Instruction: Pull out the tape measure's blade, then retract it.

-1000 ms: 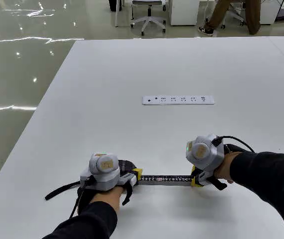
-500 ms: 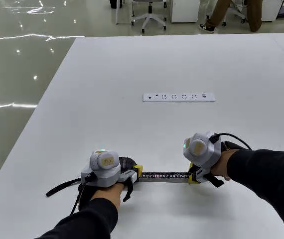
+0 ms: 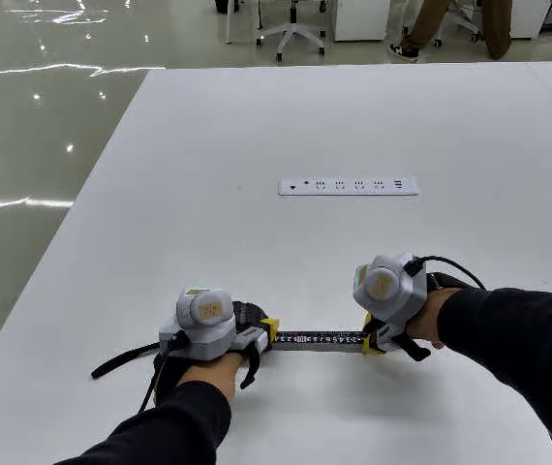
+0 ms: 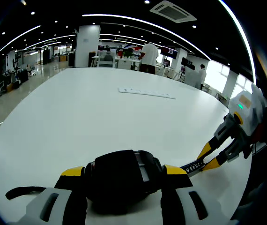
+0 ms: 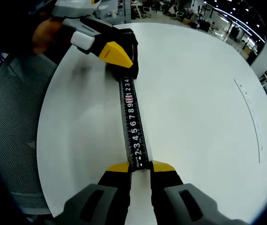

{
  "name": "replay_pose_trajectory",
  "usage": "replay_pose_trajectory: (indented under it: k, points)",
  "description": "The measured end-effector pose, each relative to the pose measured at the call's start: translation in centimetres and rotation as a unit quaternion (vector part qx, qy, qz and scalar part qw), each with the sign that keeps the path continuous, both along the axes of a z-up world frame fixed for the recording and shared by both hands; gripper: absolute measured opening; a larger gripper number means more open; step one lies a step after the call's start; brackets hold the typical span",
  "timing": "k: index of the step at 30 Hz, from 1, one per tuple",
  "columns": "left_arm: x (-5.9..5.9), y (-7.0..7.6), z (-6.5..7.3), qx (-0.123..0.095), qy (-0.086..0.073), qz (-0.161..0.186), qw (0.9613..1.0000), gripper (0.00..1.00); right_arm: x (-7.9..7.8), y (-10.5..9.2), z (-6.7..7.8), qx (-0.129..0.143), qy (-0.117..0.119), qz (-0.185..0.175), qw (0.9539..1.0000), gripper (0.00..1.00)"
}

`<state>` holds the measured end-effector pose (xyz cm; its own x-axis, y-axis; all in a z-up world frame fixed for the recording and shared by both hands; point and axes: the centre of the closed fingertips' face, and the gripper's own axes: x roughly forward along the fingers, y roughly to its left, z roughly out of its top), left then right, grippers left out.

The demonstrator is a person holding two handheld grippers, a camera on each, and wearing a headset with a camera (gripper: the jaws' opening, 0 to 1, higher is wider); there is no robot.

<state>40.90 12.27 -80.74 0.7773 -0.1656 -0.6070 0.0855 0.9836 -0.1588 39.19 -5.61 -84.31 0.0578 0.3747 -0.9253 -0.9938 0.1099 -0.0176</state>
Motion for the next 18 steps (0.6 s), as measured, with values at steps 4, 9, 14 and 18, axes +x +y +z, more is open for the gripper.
replay_pose_trajectory:
  k: [4,9,14,18]
  points:
    - [0.0,0.01,-0.03,0.0,0.0,0.0,1.0,0.6,0.06,0.25,-0.01,0.002,0.001,0.002,1.0,0.11]
    - [-0.01,0.03,-0.04,0.0,0.0,0.0,1.0,0.6,-0.06,0.53,0.03,0.002,0.002,0.006,1.0,0.11]
    - [-0.02,0.02,-0.03,0.0,0.0,0.0,1.0,0.6,-0.06,0.72,0.01,0.003,0.001,0.009,0.9999,0.11]
    - [0.0,0.03,-0.07,0.0,0.0,0.0,1.0,0.6,-0.03,0.96,-0.01,0.009,0.004,-0.003,1.0,0.11]
